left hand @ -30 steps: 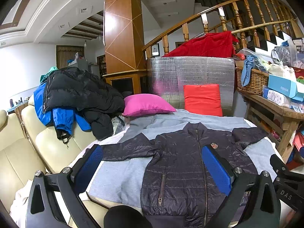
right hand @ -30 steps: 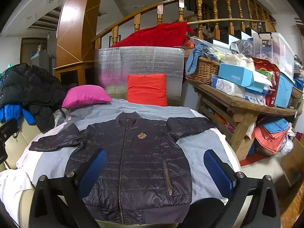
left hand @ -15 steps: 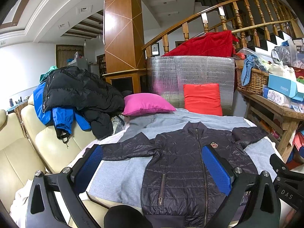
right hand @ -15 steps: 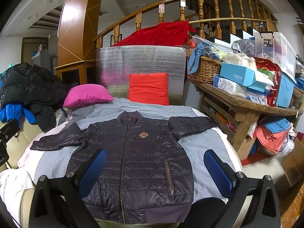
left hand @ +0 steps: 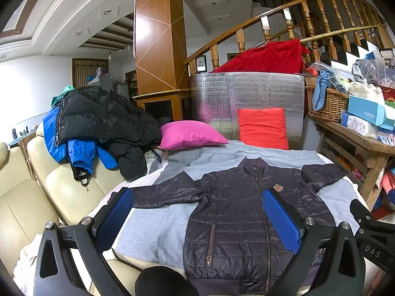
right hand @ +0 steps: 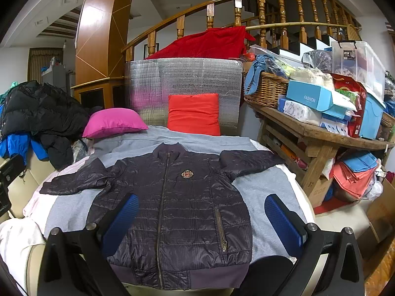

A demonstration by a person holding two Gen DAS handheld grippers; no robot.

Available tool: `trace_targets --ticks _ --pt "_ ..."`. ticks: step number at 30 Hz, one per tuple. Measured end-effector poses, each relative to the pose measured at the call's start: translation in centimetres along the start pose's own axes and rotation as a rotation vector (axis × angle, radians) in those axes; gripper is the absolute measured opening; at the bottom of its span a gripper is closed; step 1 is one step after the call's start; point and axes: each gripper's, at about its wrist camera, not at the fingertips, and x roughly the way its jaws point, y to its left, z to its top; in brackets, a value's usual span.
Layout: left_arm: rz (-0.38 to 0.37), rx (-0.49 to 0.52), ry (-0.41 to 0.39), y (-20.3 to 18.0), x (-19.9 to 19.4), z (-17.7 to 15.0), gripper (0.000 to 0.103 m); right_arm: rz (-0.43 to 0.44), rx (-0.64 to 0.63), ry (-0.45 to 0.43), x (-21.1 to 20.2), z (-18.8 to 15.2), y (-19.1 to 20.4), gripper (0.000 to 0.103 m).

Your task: Fold large clothes

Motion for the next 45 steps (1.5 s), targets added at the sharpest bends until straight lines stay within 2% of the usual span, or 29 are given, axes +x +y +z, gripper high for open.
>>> trace_targets --ticks 24,33,36,39,42,45 --pt "0.000 0.001 0.033 0.0 1.5 -0.4 0.103 -0.009 -0.008 0.024 1.3 -0.1 -0.1 0.103" --pt "-0.007 0.012 0.057 -0.8 3.5 -0.5 0.103 -0.024 -0.013 0.051 3.4 0.1 -0.3 0.103" --pt "-0.038 0.016 0.095 -1.4 5.8 -0.5 0.103 -0.029 -0.011 0.069 5.3 0.3 -0.9 0.103" --pt "-0.096 0.024 0.186 -2.4 9.8 -0.7 0.103 -0.019 0.012 0.092 8.3 0.6 -2.7 0.103" --pt "-0.166 0.026 0.293 -3.8 14.6 -1.3 0.103 0.008 0.070 0.125 13.2 0.9 -6.3 0.103" --pt "-0.194 0.022 0.405 -5.8 20.7 -2.2 0.103 0.062 0.162 0.186 19.1 1.0 -10.5 0.103"
